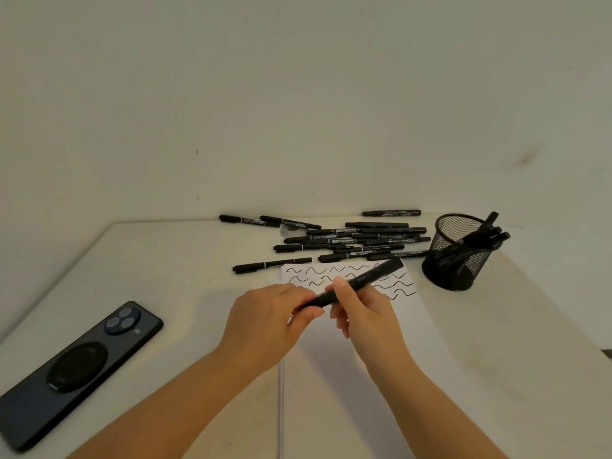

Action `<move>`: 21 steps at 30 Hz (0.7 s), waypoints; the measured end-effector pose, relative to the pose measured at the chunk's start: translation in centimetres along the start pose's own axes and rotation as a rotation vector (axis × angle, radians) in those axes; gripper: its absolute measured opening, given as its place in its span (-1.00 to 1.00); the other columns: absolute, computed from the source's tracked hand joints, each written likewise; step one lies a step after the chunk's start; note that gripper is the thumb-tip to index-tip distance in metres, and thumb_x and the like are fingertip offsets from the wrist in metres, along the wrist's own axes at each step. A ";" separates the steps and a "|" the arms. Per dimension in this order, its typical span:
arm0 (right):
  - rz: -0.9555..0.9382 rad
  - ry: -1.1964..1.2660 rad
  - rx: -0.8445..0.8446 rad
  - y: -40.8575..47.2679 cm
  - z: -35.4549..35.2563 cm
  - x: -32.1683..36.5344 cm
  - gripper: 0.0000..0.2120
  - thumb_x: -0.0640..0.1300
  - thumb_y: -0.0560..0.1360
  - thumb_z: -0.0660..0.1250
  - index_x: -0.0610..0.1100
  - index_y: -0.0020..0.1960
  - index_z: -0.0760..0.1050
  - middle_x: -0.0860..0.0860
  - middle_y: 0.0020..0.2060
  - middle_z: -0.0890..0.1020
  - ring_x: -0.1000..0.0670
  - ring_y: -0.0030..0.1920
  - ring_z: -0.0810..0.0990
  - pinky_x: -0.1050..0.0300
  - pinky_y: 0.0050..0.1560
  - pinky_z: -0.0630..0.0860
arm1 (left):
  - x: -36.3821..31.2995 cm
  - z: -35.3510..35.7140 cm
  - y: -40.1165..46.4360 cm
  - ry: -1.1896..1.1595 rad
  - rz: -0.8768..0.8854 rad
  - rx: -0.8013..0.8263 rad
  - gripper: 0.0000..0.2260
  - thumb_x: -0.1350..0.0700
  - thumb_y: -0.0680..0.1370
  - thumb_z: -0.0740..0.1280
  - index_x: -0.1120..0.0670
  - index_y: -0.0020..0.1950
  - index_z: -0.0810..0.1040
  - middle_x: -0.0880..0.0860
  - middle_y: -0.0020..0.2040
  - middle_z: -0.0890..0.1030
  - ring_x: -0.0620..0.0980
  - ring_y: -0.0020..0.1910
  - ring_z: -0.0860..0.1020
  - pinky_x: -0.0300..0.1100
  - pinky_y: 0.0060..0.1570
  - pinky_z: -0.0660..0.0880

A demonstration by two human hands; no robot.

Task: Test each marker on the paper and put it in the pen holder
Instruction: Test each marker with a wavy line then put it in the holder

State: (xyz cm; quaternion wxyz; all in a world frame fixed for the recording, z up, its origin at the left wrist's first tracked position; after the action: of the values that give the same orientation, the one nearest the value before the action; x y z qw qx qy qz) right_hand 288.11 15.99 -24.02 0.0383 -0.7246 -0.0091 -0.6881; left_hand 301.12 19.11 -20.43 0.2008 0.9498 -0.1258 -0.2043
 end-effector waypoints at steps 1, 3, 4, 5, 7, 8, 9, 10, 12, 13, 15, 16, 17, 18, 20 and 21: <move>0.009 -0.011 -0.011 -0.1 0.2 -0.2 -0.68 -0.01 0.52 0.23 -0.24 -0.19 0.56 0.08 -0.56 0.52 0.16 -0.51 0.43 0.30 -0.42 0.36 | 0.1 -0.1 -0.3 0.024 0.001 0.008 -0.73 -0.14 0.48 0.17 -0.08 -0.03 0.61 -0.11 -0.26 0.62 -0.09 -0.30 0.54 -0.14 -0.34 0.46; 0.023 0.003 -0.008 -0.4 0.6 -0.4 -0.66 -0.02 0.53 0.23 -0.30 -0.17 0.53 0.09 -0.58 0.48 0.16 -0.53 0.39 0.32 -0.43 0.35 | 0.5 0.0 -1.0 0.008 -0.041 0.057 -0.69 -0.16 0.50 0.09 -0.11 -0.03 0.59 -0.13 -0.27 0.59 -0.12 -0.31 0.49 -0.20 -0.33 0.40; 0.026 0.013 0.001 -0.5 0.8 -0.3 -0.66 -0.03 0.54 0.22 -0.32 -0.15 0.52 0.10 -0.60 0.47 0.16 -0.54 0.38 0.33 -0.45 0.34 | 0.7 0.1 -1.3 -0.027 -0.068 0.078 -0.72 -0.15 0.53 0.10 -0.12 -0.06 0.58 -0.15 -0.31 0.56 -0.14 -0.33 0.46 -0.22 -0.33 0.36; 0.023 0.012 0.008 -0.7 0.9 -0.1 -0.65 -0.03 0.54 0.21 -0.33 -0.14 0.52 0.10 -0.61 0.45 0.16 -0.55 0.36 0.33 -0.46 0.32 | 0.9 0.2 -1.5 -0.075 -0.096 0.102 -0.76 -0.13 0.55 0.14 -0.12 -0.09 0.58 -0.17 -0.35 0.53 -0.15 -0.36 0.45 -0.24 -0.34 0.36; -0.006 0.005 0.015 -0.9 1.0 0.3 -0.64 -0.03 0.54 0.20 -0.34 -0.15 0.51 0.11 -0.62 0.41 0.15 -0.55 0.32 0.30 -0.45 0.28 | 1.1 0.1 -1.7 -0.227 -0.168 0.146 -0.82 -0.05 0.54 0.22 -0.12 -0.19 0.58 -0.18 -0.41 0.52 -0.14 -0.37 0.50 -0.26 -0.32 0.42; -0.023 0.004 0.013 -1.0 1.0 0.5 -0.65 -0.03 0.55 0.20 -0.33 -0.16 0.50 0.12 -0.62 0.39 0.14 -0.55 0.30 0.30 -0.46 0.27 | 1.2 0.2 -1.8 -0.317 -0.209 0.171 -0.81 -0.01 0.53 0.24 -0.14 -0.24 0.57 -0.18 -0.42 0.54 -0.17 -0.37 0.53 -0.28 -0.29 0.45; -0.041 0.009 0.013 -1.1 1.0 0.7 -0.67 -0.04 0.55 0.20 -0.30 -0.18 0.50 0.13 -0.62 0.38 0.14 -0.55 0.29 0.32 -0.46 0.26 | 1.3 0.3 -1.9 -0.403 -0.250 0.197 -0.79 0.03 0.53 0.25 -0.16 -0.28 0.56 -0.20 -0.43 0.55 -0.21 -0.38 0.54 -0.32 -0.28 0.46; -0.057 0.026 0.019 -1.1 1.0 1.0 -0.69 -0.05 0.55 0.19 -0.26 -0.20 0.50 0.14 -0.63 0.37 0.15 -0.55 0.28 0.34 -0.46 0.26 | 1.4 0.4 -2.0 -0.478 -0.286 0.226 -0.76 0.07 0.54 0.26 -0.17 -0.30 0.55 -0.22 -0.45 0.55 -0.24 -0.41 0.53 -0.37 -0.28 0.47; -0.091 0.083 0.053 -1.3 1.1 1.1 -0.73 -0.09 0.56 0.19 -0.19 -0.25 0.49 0.14 -0.63 0.35 0.18 -0.56 0.28 0.40 -0.47 0.27 | 1.3 0.7 -2.2 -0.586 -0.333 0.285 -0.73 0.12 0.55 0.25 -0.12 -0.31 0.56 -0.20 -0.48 0.54 -0.24 -0.46 0.51 -0.40 -0.30 0.48; -0.109 0.105 0.075 -1.4 1.2 1.1 -0.73 -0.11 0.56 0.18 -0.16 -0.26 0.49 0.14 -0.63 0.35 0.18 -0.55 0.29 0.41 -0.46 0.28 | 1.2 0.8 -2.1 -0.631 -0.352 0.310 -0.73 0.13 0.55 0.25 -0.09 -0.31 0.57 -0.18 -0.49 0.53 -0.23 -0.47 0.49 -0.38 -0.30 0.49; -0.132 0.123 0.132 -1.5 1.5 0.9 -0.73 -0.13 0.57 0.17 -0.12 -0.27 0.49 0.14 -0.61 0.35 0.18 -0.53 0.29 0.41 -0.44 0.29 | 1.1 1.2 -2.1 -0.749 -0.401 0.368 -0.73 0.13 0.57 0.22 -0.01 -0.30 0.59 -0.13 -0.51 0.50 -0.20 -0.49 0.47 -0.30 -0.29 0.54; -0.140 0.145 0.138 -1.2 1.3 0.9 -0.73 -0.14 0.57 0.16 -0.11 -0.27 0.48 0.14 -0.60 0.36 0.17 -0.52 0.30 0.40 -0.44 0.29 | 1.0 1.5 -2.3 -0.828 -0.428 0.418 -0.72 0.12 0.57 0.21 0.01 -0.30 0.59 -0.12 -0.51 0.49 -0.19 -0.49 0.45 -0.28 -0.31 0.54; -0.131 0.211 0.096 -0.5 0.4 0.9 -0.73 -0.14 0.57 0.16 -0.10 -0.28 0.47 0.13 -0.60 0.37 0.17 -0.53 0.30 0.39 -0.45 0.29 | 0.9 1.9 -2.8 -0.907 -0.447 0.488 -0.71 0.11 0.58 0.20 0.02 -0.30 0.58 -0.12 -0.50 0.47 -0.19 -0.49 0.43 -0.28 -0.33 0.53; -0.105 0.333 0.023 0.4 -1.1 0.9 -0.73 -0.15 0.58 0.15 -0.11 -0.28 0.44 0.13 -0.59 0.38 0.17 -0.54 0.31 0.37 -0.46 0.28 | 0.9 2.3 -3.6 -0.972 -0.460 0.572 -0.71 0.09 0.57 0.19 0.02 -0.30 0.58 -0.11 -0.50 0.47 -0.19 -0.49 0.41 -0.30 -0.34 0.51; -0.106 0.525 -0.107 2.2 -4.8 1.3 -0.72 -0.18 0.59 0.12 -0.13 -0.28 0.41 0.10 -0.57 0.37 0.16 -0.55 0.28 0.33 -0.48 0.23 | 1.4 3.0 -5.5 -1.028 -0.519 0.690 -0.71 0.04 0.56 0.19 0.03 -0.30 0.59 -0.10 -0.49 0.46 -0.20 -0.49 0.40 -0.30 -0.34 0.50; -0.143 0.432 -0.128 2.7 -6.0 1.5 -0.72 -0.17 0.59 0.13 -0.13 -0.28 0.42 0.09 -0.55 0.35 0.15 -0.54 0.27 0.30 -0.47 0.20 | 2.1 3.3 -6.0 -1.008 -0.571 0.688 -0.71 0.05 0.56 0.20 0.03 -0.31 0.59 -0.10 -0.48 0.46 -0.19 -0.49 0.40 -0.28 -0.34 0.51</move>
State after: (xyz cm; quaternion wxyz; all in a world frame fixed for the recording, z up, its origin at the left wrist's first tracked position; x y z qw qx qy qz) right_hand 282.35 12.81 -22.37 -0.0556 -0.5589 -0.0085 -0.8273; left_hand 302.44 22.70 -26.51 -0.2582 0.7443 -0.0059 -0.6159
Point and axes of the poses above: each hand's wrist, its own y-axis towards the middle knuckle, its own z-axis out of the palm, x = y × z, the point moved 7 cm from there along y, towards the middle knuckle
